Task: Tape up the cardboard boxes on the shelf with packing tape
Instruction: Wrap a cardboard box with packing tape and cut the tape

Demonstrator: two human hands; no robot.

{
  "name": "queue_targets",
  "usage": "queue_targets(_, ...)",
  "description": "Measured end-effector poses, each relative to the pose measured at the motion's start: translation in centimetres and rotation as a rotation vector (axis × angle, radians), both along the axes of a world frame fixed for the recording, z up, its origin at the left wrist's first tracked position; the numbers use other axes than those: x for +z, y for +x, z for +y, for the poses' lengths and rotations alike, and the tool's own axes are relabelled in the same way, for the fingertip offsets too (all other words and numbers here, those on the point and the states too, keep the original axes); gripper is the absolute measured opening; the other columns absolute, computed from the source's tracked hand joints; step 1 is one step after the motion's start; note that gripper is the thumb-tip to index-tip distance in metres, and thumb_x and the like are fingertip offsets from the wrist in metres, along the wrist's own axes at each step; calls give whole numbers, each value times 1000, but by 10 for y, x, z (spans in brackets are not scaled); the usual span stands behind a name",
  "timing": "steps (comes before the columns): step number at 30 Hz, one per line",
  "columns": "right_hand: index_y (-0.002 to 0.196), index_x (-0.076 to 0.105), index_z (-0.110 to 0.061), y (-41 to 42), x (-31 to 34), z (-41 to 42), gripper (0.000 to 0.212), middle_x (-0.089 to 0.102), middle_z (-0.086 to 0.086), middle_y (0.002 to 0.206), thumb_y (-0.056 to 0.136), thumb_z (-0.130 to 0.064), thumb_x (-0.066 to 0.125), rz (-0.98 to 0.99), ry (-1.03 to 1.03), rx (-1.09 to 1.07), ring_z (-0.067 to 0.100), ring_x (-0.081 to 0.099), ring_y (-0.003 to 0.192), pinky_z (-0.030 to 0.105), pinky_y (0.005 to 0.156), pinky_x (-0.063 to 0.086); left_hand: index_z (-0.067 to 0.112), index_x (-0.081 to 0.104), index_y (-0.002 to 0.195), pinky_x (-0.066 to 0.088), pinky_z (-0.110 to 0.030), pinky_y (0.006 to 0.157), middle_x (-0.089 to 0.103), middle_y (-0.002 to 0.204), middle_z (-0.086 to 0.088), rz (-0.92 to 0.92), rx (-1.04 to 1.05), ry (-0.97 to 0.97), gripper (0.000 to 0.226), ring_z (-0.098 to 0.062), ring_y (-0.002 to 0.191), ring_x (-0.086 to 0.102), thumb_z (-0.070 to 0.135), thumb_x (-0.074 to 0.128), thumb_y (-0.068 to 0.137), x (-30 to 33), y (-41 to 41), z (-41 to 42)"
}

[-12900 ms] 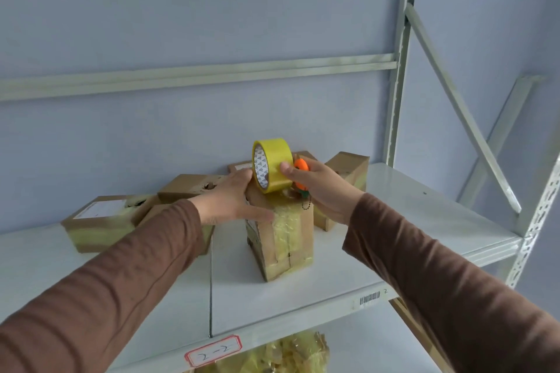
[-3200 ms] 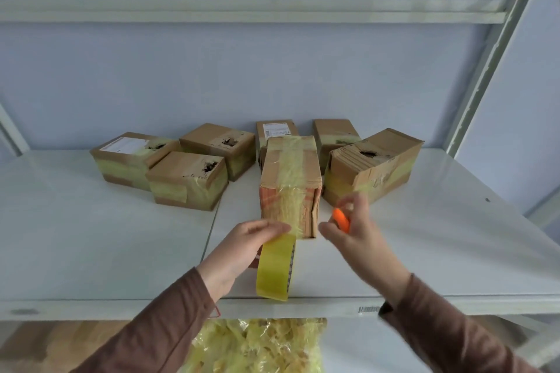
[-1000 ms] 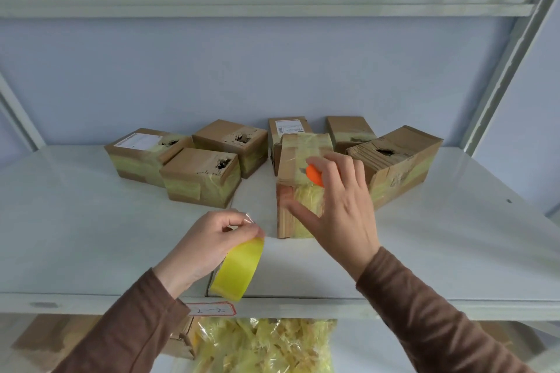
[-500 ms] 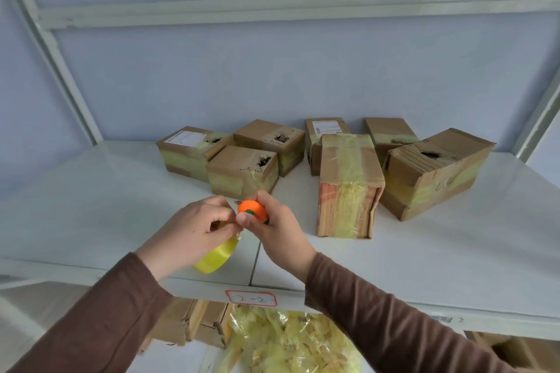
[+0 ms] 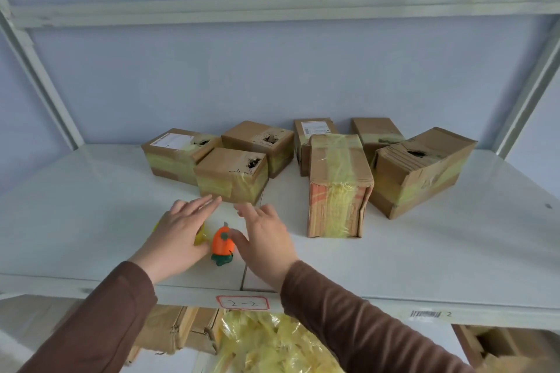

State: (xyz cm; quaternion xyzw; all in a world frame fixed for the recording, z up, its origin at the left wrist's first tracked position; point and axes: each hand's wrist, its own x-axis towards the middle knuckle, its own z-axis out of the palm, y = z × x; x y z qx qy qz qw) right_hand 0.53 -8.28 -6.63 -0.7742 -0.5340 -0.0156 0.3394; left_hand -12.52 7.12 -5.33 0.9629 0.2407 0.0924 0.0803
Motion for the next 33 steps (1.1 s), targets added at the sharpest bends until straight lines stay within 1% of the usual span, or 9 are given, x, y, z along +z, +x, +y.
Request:
queue_targets(6,121,63,-16,73,46,-80,25,62,-3,122,97,-21,60,-319,529,-269,21,49,106,33,89,40,46,42,148,40,-34,112,47,146,21,-374,-149,-475,57,-2,134,44,31,65,98,10,60,-55)
queue_targets(9,132,57,-15,113,49,-106,34,55,1,136,99,-20,61,72,536,-482,21,45,125,39,108,38,37,38,153,39,-27,108,48,145,20,-456,-160,-833,65,2,131,47,54,62,95,17,100,-92)
queue_targets(13,153,36,-29,95,48,-114,53,54,-8,144,105,-40,54,936,536,-230,0,58,123,24,103,49,33,48,149,41,-21,103,57,142,22,-559,-171,-1242,65,3,130,53,67,55,94,18,139,-118)
queue_targets(17,160,26,-33,35,38,-110,67,37,-24,156,102,-37,60,862,447,-68,-14,36,139,25,119,35,19,77,106,59,-26,70,79,104,-2,-812,105,-1474,32,-14,95,76,45,58,100,24,152,-96)
queue_targets(20,151,34,-47,0,30,-114,61,40,-45,141,97,-46,64,736,363,61,-17,37,136,21,117,35,24,73,69,51,-23,56,70,72,2,-741,212,-1396,33,-12,61,68,42,61,93,30,147,-62)
queue_targets(23,132,54,-40,0,40,-126,45,57,-34,128,91,-56,61,583,378,28,-4,54,123,33,103,50,22,64,87,43,-33,67,60,76,-1,-519,114,-1371,25,-15,65,60,46,63,91,34,149,-40)
queue_targets(28,115,67,-24,81,61,-149,15,67,-12,111,101,-26,61,296,619,-207,19,63,105,52,88,54,15,73,115,52,-34,97,73,117,1,-655,-19,-1050,33,-18,108,68,43,60,100,52,151,-43)
queue_targets(31,136,59,-32,134,67,-161,40,60,-19,131,99,-49,57,240,439,-189,9,52,127,49,109,46,37,61,139,34,-25,115,56,146,20,-712,-164,-735,53,8,134,48,68,48,97,63,130,-46)
queue_targets(33,151,43,-40,155,69,-161,66,42,-20,156,92,-67,55,184,212,-68,2,30,148,43,123,27,42,40,154,13,-26,122,27,164,25,-489,-362,-539,72,8,151,18,78,43,92,64,118,-54)
